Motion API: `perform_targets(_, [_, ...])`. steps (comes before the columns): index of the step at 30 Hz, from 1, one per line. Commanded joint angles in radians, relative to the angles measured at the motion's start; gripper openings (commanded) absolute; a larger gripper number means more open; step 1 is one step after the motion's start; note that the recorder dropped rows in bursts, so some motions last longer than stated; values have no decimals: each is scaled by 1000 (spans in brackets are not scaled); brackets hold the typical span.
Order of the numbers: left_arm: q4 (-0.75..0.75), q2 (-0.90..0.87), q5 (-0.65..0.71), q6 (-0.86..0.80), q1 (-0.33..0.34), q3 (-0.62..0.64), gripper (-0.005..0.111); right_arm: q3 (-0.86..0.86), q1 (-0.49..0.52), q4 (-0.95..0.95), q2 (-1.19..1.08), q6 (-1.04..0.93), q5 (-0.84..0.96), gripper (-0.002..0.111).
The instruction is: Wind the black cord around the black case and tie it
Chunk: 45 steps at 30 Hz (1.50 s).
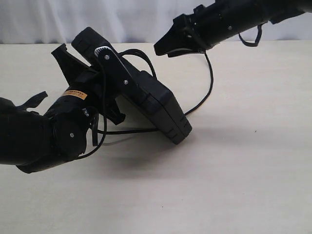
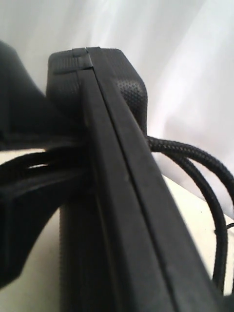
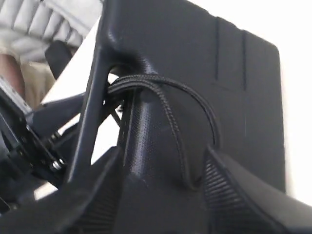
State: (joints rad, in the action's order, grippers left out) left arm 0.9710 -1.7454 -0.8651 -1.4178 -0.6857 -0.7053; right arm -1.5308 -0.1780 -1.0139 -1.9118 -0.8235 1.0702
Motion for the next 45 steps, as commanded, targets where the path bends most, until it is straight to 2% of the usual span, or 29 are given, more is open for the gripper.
perform_targets(1, [-9, 8, 1, 7, 5, 1, 0, -20, -15, -14, -6, -309, 19, 48])
perform_targets(6, [-9, 8, 18, 7, 5, 1, 0, -20, -67, 82, -14, -468, -48, 48])
perform_targets(10, [-17, 8, 16, 7, 5, 1, 0, -20, -126, 178, -37, -474, -214, 48])
perform_targets(13, [-19, 8, 14, 7, 5, 1, 0, -20, -155, 183, -50, -474, -349, 47])
perform_targets(15, [-19, 8, 14, 7, 5, 1, 0, -20, -170, 188, -53, -458, -413, 39])
perform_targets(18, [-16, 8, 1, 7, 5, 1, 0, -20, -174, 192, -54, -447, -413, 5])
perform_targets(21, [0, 8, -65, 7, 5, 1, 0, -20, -170, 192, -46, -444, -384, 4])
perform_targets(22, [21, 8, -124, 7, -2, 1, 0, -20, -168, 196, -44, -433, -380, 4])
perform_targets(26, [236, 46, -263, 2, -30, 1, 6, -20, -168, 196, -35, -411, -381, 4])
perform_targets(28, [347, 88, -219, 9, -36, 1, 11, -20, -168, 193, -35, -406, -381, 4])
perform_targets(30, [409, 126, -113, 43, -36, 1, 14, -20, -168, 193, -35, -386, -381, 4])
perform_targets(33, [415, 179, -5, 152, -19, 1, 15, -20, -168, 181, -35, -339, -383, 4])
perform_targets(38, [302, 216, 167, 171, 77, 1, 15, -20, -168, 181, -35, -266, -382, 4])
perform_targets(41, [351, 216, 275, 171, 155, 1, 15, -20, -168, 181, -34, -221, -382, 4])
perform_targets(45, [425, 225, 292, 155, 220, 1, 15, -20, -168, 181, -29, -206, -386, 4])
